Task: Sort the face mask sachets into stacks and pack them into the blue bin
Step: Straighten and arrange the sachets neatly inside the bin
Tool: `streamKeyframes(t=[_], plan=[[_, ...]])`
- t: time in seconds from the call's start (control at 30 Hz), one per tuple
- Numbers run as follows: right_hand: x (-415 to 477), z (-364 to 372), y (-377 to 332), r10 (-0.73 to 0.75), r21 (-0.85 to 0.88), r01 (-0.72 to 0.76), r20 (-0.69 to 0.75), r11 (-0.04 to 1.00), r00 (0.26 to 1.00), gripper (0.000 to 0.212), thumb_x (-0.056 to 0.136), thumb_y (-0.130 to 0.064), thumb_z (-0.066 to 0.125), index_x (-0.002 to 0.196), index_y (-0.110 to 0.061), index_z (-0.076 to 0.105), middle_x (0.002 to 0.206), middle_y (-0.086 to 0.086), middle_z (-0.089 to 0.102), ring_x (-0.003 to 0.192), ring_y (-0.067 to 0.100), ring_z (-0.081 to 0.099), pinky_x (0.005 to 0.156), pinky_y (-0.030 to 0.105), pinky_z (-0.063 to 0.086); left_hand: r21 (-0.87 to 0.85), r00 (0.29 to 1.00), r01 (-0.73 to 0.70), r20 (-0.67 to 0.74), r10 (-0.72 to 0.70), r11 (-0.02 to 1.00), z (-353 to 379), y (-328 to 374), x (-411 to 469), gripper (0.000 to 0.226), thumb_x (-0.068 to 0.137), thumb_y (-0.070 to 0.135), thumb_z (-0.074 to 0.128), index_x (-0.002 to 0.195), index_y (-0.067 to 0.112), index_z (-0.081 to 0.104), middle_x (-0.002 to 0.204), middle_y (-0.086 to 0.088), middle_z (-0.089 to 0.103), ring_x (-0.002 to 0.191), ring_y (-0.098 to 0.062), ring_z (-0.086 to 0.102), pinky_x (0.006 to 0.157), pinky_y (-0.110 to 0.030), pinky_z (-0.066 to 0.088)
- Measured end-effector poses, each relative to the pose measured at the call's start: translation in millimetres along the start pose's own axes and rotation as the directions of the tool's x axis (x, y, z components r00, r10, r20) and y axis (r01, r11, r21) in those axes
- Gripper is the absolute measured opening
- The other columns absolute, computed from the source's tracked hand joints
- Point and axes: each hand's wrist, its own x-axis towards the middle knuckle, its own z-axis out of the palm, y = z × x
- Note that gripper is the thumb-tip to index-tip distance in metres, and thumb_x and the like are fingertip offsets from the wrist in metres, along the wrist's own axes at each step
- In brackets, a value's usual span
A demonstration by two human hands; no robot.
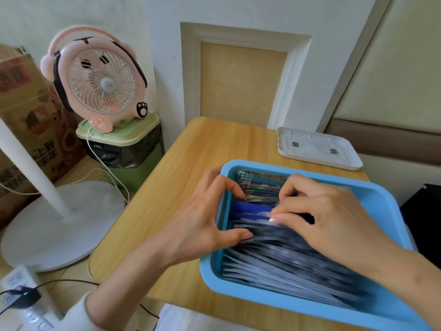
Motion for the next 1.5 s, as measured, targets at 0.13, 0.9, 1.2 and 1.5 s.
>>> streamKeyframes(t=[0.13, 0.9, 1.2, 1.5], plan=[[2.0, -0.7, -1.1, -0.005, -0.041, 0.006, 0.020, 0.999, 1.000, 0.027, 0.084, -0.049, 0.050, 0.070, -0.036, 0.069, 0.080, -0.018, 0.049, 0.059, 0.006, 0.048, 0.050, 0.014, 0.033, 0.004, 1.000, -0.021, -0.007, 0.021, 1.000, 0.6, -0.9, 0.4, 0.046, 0.068, 0.052, 0.066, 0.105, 0.032, 0.047, 0.137, 0.019, 0.024, 0.128, -0.004, 0.036, 0.097, -0.029, 0.047], [-5.5, 7.6, 2.4, -0.104, 0.145, 0.103, -0.003, 0.984, 0.995, 0.023, 0.088, -0.041, 0.052, 0.087, -0.028, 0.071, 0.093, -0.013, 0.052, 0.064, 0.008, 0.057, 0.055, 0.033, 0.048, 0.029, 1.000, -0.021, -0.019, 0.021, 0.999, 2.5, -3.4, 0.0, 0.044, 0.068, 0.053, 0.065, 0.105, 0.036, 0.048, 0.138, 0.016, 0.025, 0.128, -0.007, 0.036, 0.098, -0.034, 0.047], [4.4, 5.7, 4.9, -0.074, 0.153, 0.065, 0.059, 0.986, 0.996, 0.027, 0.085, -0.047, 0.050, 0.081, -0.032, 0.072, 0.089, -0.019, 0.050, 0.062, 0.010, 0.057, 0.059, 0.035, 0.048, 0.030, 0.999, -0.026, -0.020, 0.026, 0.999, 3.0, -3.6, -0.4, 0.046, 0.069, 0.052, 0.065, 0.107, 0.032, 0.049, 0.139, 0.017, 0.024, 0.129, -0.007, 0.035, 0.098, -0.034, 0.046], [3.6, -0.6, 0.3, -0.270, 0.013, 0.271, 0.143, 0.963, 0.952, 0.031, 0.091, -0.025, 0.047, 0.114, -0.041, 0.062, 0.104, -0.011, 0.055, 0.063, 0.006, 0.057, 0.048, 0.025, 0.044, 0.063, 1.000, -0.002, -0.027, 0.004, 0.998, 3.4, -3.6, 2.4, 0.047, 0.067, 0.053, 0.063, 0.107, 0.034, 0.049, 0.138, 0.015, 0.026, 0.127, -0.007, 0.037, 0.100, -0.035, 0.043]])
